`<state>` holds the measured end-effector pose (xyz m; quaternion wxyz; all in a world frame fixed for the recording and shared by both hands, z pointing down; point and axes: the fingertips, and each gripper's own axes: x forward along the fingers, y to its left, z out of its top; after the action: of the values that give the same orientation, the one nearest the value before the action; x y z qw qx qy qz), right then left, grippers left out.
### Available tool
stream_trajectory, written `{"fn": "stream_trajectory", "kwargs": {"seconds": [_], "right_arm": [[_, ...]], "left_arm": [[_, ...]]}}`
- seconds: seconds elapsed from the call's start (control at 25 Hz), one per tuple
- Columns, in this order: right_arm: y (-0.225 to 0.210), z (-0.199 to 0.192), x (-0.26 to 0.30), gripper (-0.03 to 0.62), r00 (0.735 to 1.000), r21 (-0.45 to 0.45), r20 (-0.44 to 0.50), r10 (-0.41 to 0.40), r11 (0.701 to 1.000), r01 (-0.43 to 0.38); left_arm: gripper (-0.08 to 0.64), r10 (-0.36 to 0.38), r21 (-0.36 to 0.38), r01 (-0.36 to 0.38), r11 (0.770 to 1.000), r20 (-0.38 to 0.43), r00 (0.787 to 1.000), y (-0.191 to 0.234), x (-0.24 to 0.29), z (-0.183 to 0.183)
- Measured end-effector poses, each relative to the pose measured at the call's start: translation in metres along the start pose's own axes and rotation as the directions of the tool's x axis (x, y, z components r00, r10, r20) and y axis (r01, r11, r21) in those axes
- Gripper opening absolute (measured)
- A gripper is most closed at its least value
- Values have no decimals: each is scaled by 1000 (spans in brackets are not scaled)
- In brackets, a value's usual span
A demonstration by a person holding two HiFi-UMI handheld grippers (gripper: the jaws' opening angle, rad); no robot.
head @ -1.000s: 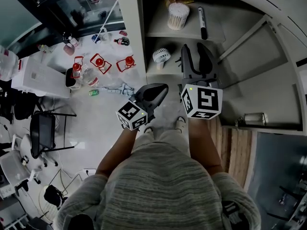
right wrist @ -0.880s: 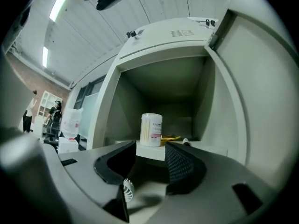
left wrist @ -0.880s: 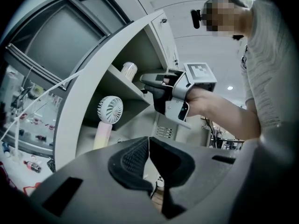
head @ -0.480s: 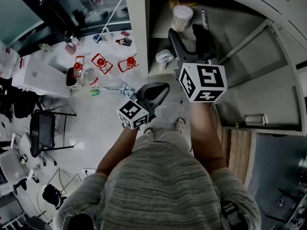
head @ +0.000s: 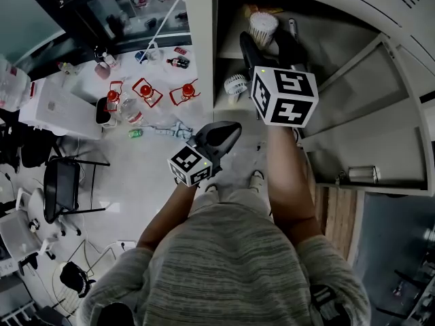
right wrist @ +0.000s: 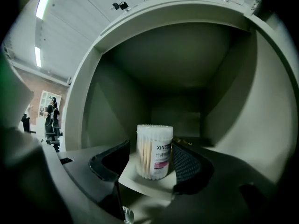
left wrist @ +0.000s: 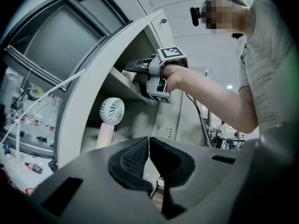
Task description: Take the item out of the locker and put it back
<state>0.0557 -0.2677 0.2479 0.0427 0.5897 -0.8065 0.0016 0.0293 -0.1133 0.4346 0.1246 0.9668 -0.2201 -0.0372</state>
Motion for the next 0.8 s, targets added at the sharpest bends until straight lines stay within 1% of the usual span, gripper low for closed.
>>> {"fn": "stream_trajectory", "kwargs": {"seconds": [0.12, 0.24, 0.36, 0.8], "right_arm": [[-1, -5, 7, 268, 999, -3, -37, -4, 1000, 4], [-4, -9, 9, 267, 999, -19, -47, -27, 999, 27], [-5, -9, 7, 250, 999, -24, -35, -32, 999, 31], [-3, -5, 0, 247, 1000, 6, 6, -9, 1000, 9]], "left_arm": [[9, -1, 1, 1, 1000, 0, 1000, 0, 0, 0], [9, -4, 1, 4, 1000, 0, 1000, -2, 1, -1], [9, -7, 1, 7, 1000, -3, 1000, -3, 1, -2], [9, -3, 5, 3, 1000, -6, 1000, -5, 0, -1]]}}
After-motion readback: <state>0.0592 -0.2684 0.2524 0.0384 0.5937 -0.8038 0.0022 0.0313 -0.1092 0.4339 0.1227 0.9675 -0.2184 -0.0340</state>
